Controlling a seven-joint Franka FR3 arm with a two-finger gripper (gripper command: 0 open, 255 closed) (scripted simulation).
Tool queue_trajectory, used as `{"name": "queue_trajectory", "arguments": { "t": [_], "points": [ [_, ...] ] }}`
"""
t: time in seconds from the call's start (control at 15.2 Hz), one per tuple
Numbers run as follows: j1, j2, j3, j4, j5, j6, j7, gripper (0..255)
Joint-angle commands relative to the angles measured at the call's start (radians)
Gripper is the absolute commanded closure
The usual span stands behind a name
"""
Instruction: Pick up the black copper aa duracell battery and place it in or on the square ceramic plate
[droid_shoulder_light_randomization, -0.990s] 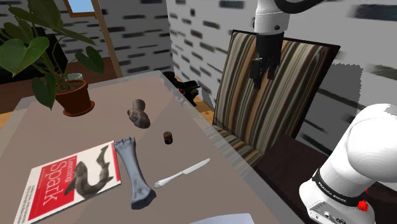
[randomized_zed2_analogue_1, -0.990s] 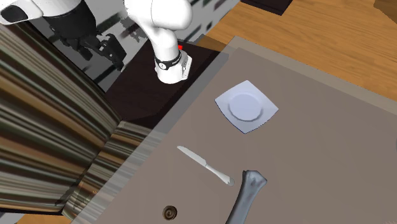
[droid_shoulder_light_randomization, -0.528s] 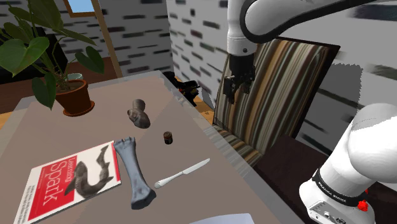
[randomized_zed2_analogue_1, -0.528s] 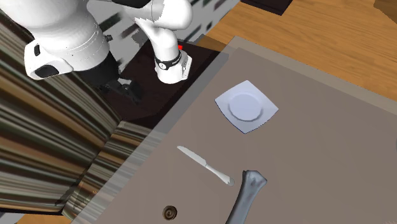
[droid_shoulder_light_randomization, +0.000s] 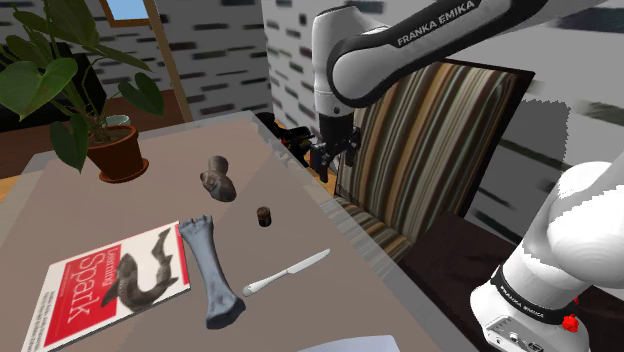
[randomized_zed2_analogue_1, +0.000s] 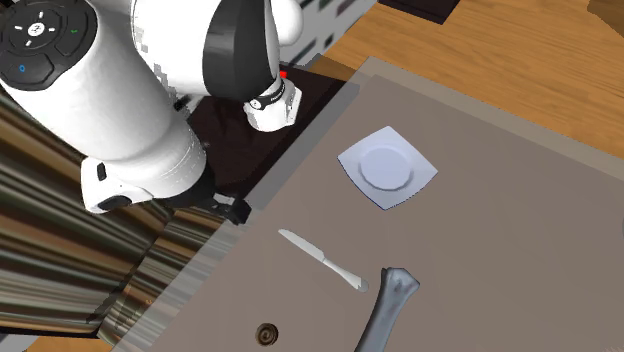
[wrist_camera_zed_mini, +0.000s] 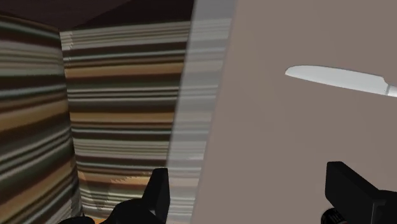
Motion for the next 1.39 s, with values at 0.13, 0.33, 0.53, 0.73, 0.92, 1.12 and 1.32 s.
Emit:
{"name": "queue_trajectory", "arguments": {
  "t": [0.13, 0.33, 0.53, 0.73, 0.92, 1.12, 1.32],
  "points": [
    [0.015, 0.134, 0.036, 0.070, -0.017, 0.078, 0.068, 0],
    [0.028, 0.243, 0.054, 0.138, -0.044, 0.128, 0.119, 0],
    [0.045, 0.354, 0.066, 0.217, -0.077, 0.167, 0.171, 0],
    [0.069, 0.466, 0.069, 0.309, -0.114, 0.193, 0.220, 0],
    [0.098, 0.578, 0.065, 0.413, -0.149, 0.208, 0.264, 0],
    [0.119, 0.651, 0.059, 0.476, -0.169, 0.222, 0.288, 0],
    [0.122, 0.675, 0.054, 0.469, -0.177, 0.253, 0.293, 0]
  ]
}}
